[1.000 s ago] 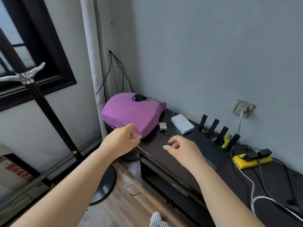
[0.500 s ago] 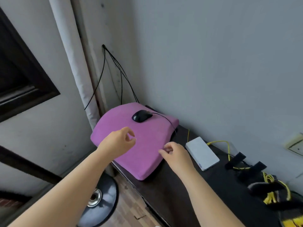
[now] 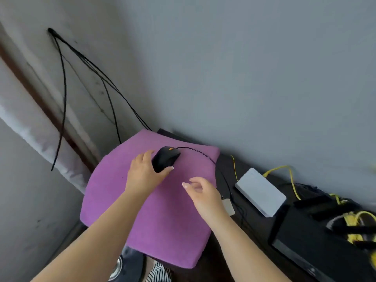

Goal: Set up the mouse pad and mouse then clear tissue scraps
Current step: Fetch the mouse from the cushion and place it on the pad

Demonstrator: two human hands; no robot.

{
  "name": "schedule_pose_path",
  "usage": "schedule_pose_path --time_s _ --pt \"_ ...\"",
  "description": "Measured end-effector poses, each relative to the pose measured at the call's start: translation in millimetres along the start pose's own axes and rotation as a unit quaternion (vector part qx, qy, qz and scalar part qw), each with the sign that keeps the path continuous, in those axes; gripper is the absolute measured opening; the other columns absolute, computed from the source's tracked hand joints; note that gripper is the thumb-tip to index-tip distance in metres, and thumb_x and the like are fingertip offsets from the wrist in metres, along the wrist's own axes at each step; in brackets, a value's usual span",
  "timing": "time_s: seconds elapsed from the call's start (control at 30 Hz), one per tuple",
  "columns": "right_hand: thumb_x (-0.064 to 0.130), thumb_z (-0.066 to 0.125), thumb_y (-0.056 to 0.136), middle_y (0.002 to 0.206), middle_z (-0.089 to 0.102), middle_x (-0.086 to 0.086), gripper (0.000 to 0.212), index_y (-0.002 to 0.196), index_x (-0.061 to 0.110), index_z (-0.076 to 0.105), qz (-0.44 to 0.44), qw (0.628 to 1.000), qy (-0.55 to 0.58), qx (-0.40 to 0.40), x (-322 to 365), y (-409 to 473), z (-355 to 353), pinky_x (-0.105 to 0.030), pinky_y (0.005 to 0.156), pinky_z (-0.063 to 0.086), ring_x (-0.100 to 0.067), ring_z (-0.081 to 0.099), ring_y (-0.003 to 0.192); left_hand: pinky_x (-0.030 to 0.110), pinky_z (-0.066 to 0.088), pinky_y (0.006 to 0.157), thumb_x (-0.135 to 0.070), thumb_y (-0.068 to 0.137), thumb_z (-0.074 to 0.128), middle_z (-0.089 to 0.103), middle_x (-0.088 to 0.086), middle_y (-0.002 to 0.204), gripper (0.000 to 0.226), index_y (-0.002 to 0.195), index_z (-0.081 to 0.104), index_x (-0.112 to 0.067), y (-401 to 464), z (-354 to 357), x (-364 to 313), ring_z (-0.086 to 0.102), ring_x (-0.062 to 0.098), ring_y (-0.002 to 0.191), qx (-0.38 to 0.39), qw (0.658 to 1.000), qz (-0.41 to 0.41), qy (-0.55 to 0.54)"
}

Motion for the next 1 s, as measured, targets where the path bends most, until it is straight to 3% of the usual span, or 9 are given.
schedule_pose_path --time_s 0.1,0.17,0.27,0.33,0.43,0.53,0.63,0.87,1.0 --pt "0.037 0.056 0.086 0.109 0.062 0.004 0.031 0.112 0.020 0.056 0.048 0.996 0.066 -0.029 -2.6 15.2 13.7 -0.022 0.080 0.045 -0.011 0.058 0.100 0.040 0.030 0.107 -0.049 0.072 0.068 0.040 0.012 0.144 0.088 0.141 0.031 -0.008 19.5 15.2 7.3 0.032 0.029 0.136 0.014 0.999 0.021 0.034" --pt "0.036 0.059 0.084 0.109 0.064 0.001 0.024 0.103 0.021 0.058 0.064 0.990 0.114 -0.047 -1.3 21.5 20.0 -0.032 0.090 0.050 -0.015 0.061 0.101 0.042 0.031 0.107 -0.050 0.072 0.067 0.037 0.014 0.146 0.091 0.142 0.029 -0.006 26.6 20.5 9.3 0.030 0.028 0.138 0.014 0.998 0.041 0.048" --pt "0.035 0.060 0.083 0.102 0.065 0.001 0.027 0.101 0.016 0.060 0.086 0.981 0.160 -0.075 1.9 28.9 29.3 -0.041 0.095 0.048 -0.017 0.062 0.101 0.043 0.033 0.104 -0.047 0.075 0.067 0.047 0.013 0.140 0.080 0.138 0.038 -0.007 34.5 27.0 8.3 0.034 0.027 0.137 0.030 0.996 0.081 0.037" --pt "0.036 0.060 0.082 0.093 0.066 0.004 0.029 0.102 0.015 0.061 0.097 0.977 0.170 -0.085 2.6 33.0 33.6 -0.042 0.095 0.049 -0.016 0.063 0.097 0.040 0.039 0.096 -0.039 0.075 0.069 0.059 0.014 0.124 0.068 0.131 0.048 -0.007 37.9 26.8 4.4 0.047 0.031 0.125 0.032 0.993 0.112 0.011" --pt "0.032 0.059 0.084 0.088 0.067 -0.001 0.019 0.089 0.014 0.062 0.112 0.968 0.199 -0.103 1.6 34.8 34.6 -0.041 0.094 0.050 -0.015 0.064 0.088 0.021 0.036 0.083 -0.030 0.075 0.071 0.065 0.008 0.110 0.053 0.122 0.055 -0.009 32.2 21.1 3.4 0.056 0.028 0.107 0.038 0.990 0.116 -0.071" --pt "0.025 0.058 0.087 0.102 0.066 -0.021 0.032 0.092 -0.006 0.061 0.145 0.939 0.294 -0.107 -1.6 37.1 39.7 -0.033 0.088 0.051 -0.016 0.063 0.082 0.002 0.030 0.073 -0.025 0.076 0.070 0.057 -0.013 0.104 0.049 0.122 0.056 -0.016 16.0 14.2 0.8 0.053 0.011 0.100 0.038 0.982 0.099 -0.154" --pt "0.029 0.057 0.087 0.094 0.068 -0.014 0.023 0.075 0.010 0.064 0.154 0.920 0.354 -0.071 2.5 37.1 45.1 -0.032 0.085 0.051 -0.022 0.064 0.091 -0.012 0.025 0.075 -0.024 0.075 0.072 0.046 -0.021 0.106 0.057 0.127 0.052 -0.017 -1.7 10.2 -5.1 0.041 -0.003 0.102 0.032 0.975 0.087 -0.201" --pt "0.021 0.058 0.087 0.101 0.070 -0.011 0.021 0.104 0.011 0.064 0.074 0.904 0.415 -0.063 16.2 29.5 21.8 -0.038 0.087 0.052 -0.022 0.066 0.091 -0.010 0.026 0.081 -0.025 0.072 0.074 0.044 -0.030 0.100 0.057 0.125 0.054 -0.015 -24.6 7.9 -50.9 0.045 -0.005 0.099 0.069 0.960 0.179 -0.205" --pt "0.013 0.057 0.087 0.108 0.065 -0.014 0.025 0.111 0.010 0.060 0.067 0.880 0.458 -0.104 8.7 15.3 -10.7 -0.041 0.084 0.051 -0.025 0.063 0.095 -0.007 0.026 0.089 -0.049 0.071 0.057 0.047 -0.032 0.111 0.059 0.126 0.047 -0.029 -32.5 11.3 -80.2 0.041 -0.023 0.104 0.154 0.928 0.273 -0.201"
Point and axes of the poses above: each hand's wrist, its own y-axis towards the middle knuckle, its own z-axis out of the palm, x = y × z, the point moved 9 cm from there along y, towards the middle knuckle
